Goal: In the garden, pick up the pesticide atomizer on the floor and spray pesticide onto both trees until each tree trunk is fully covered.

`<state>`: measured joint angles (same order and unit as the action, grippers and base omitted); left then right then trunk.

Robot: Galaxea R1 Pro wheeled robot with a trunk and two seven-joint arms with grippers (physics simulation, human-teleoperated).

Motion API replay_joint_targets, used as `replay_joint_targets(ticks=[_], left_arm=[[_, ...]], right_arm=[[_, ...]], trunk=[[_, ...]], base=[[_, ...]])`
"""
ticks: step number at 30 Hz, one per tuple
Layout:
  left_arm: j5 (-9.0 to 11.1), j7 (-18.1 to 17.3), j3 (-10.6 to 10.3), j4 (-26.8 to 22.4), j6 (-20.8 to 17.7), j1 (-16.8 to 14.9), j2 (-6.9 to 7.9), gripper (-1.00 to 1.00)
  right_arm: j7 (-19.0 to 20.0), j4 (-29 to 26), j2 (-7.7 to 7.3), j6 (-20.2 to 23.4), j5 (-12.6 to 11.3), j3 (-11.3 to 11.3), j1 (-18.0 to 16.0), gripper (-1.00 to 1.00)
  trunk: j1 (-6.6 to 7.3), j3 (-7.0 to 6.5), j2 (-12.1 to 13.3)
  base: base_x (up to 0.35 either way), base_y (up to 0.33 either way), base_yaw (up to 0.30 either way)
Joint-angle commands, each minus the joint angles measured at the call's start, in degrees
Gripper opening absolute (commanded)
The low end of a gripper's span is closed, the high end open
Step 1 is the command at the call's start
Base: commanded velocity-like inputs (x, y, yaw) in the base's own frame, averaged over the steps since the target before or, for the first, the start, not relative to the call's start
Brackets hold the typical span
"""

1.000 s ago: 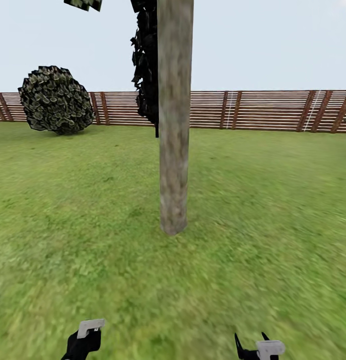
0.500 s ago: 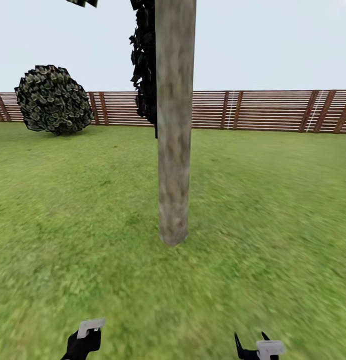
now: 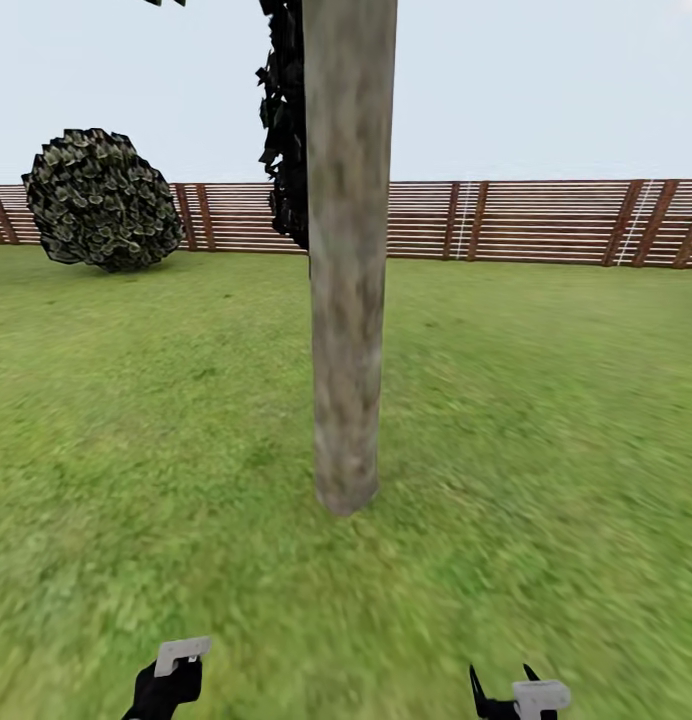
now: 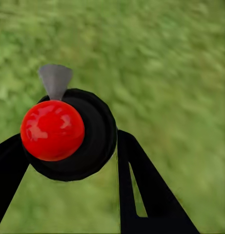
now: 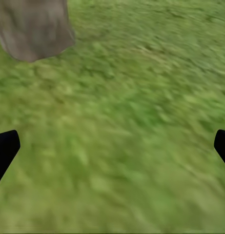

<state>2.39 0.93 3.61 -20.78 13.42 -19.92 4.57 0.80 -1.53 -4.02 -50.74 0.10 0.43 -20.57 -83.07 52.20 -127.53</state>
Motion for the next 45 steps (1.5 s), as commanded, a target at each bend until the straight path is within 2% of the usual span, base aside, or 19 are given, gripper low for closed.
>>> replay_joint_targets(ticks=[1,19,28,31,33,36,39,40,41,42,44,45], left_arm=[[0.24,0.04,-0.01,0.03,0.16,-0.03,0.0,-1.0],[0.24,-0.07,0.01,-0.29,0.2,-0.03,0.27,-1.0],[-0.34,-0.95,-0.68,-0.82,0.12,-0.55,-0.02,-1.0],[-0.73,-2.29,-1.13,-0.87,0.09,-0.84,0.2,-1.0],[-1.36,-4.44,-1.73,-0.86,0.04,-0.83,0.36,-1.0],[-3.47,-9.88,-2.55,-0.94,-0.06,-1.05,1.04,-1.0],[-6.67,-15.95,-2.85,-0.93,-0.21,-2.72,2.57,-1.0],[-7.42,-17.23,-2.88,-0.92,-0.25,-3.22,2.95,-1.0],[-8.93,-19.98,-2.92,-0.89,-0.36,-4.18,3.65,-1.0],[-9.69,-21.42,-2.94,-0.88,-0.41,-4.65,3.96,-1.0],[-12.67,-27.39,-2.97,-0.88,-0.57,-6.48,4.79,-1.0],[-13.39,-28.81,-2.98,-0.89,-0.61,-6.95,4.92,-1.0]], right_arm=[[0.08,0.04,-0.01,-0.15,-0.01,0.01,-0.02,1.0],[0.0,0.12,-0.7,-0.4,0.0,0.01,0.0,1.0],[0.22,0.01,-0.53,0.21,0.15,0.18,-0.06,1.0],[0.34,-1.45,-0.67,0.83,0.78,0.61,-0.05,1.0],[0.38,-3.84,-0.81,1.24,2.32,1.56,-0.04,1.0],[0.42,-8.99,-1.62,4.67,6.88,3.66,-0.01,1.0],[0.52,-14.92,-2.13,12.27,12.82,4.63,0.0,1.0],[0.54,-16.14,-2.18,13.99,14.03,4.73,0.0,1.0],[0.63,-18.43,-2.26,17.34,16.43,4.88,0.0,1.0],[0.8,-19.47,-2.28,18.9,17.57,4.95,0.0,1.0],[3.24,-22.74,-2.32,23.83,21.72,5.1,-0.02,1.0],[4.4,-23.39,-2.32,24.68,22.58,5.1,-0.05,1.0]], trunk=[[-0.01,0.05,-0.02],[-0.01,0.05,-0.02],[-0.01,0.05,-0.02],[-0.01,0.05,-0.02],[-0.01,0.05,-0.02],[-0.01,0.05,-0.02],[-0.01,0.05,-0.02],[-0.01,0.05,-0.02],[-0.01,0.05,-0.02],[-0.01,0.05,-0.02],[-0.01,0.05,-0.02],[-0.01,0.05,-0.02]], base=[[0.169,-0.033,0.0],[0.02,-0.004,-0.012],[0.0,0.0,-0.02],[0.0,0.0,-0.001],[0.0,0.0,0.0],[0.0,0.0,0.0],[0.0,0.0,0.0],[0.0,0.0,0.0],[0.0,0.0,0.0],[0.0,0.0,0.0],[0.0,0.0,0.0],[0.0,0.0,0.0]])
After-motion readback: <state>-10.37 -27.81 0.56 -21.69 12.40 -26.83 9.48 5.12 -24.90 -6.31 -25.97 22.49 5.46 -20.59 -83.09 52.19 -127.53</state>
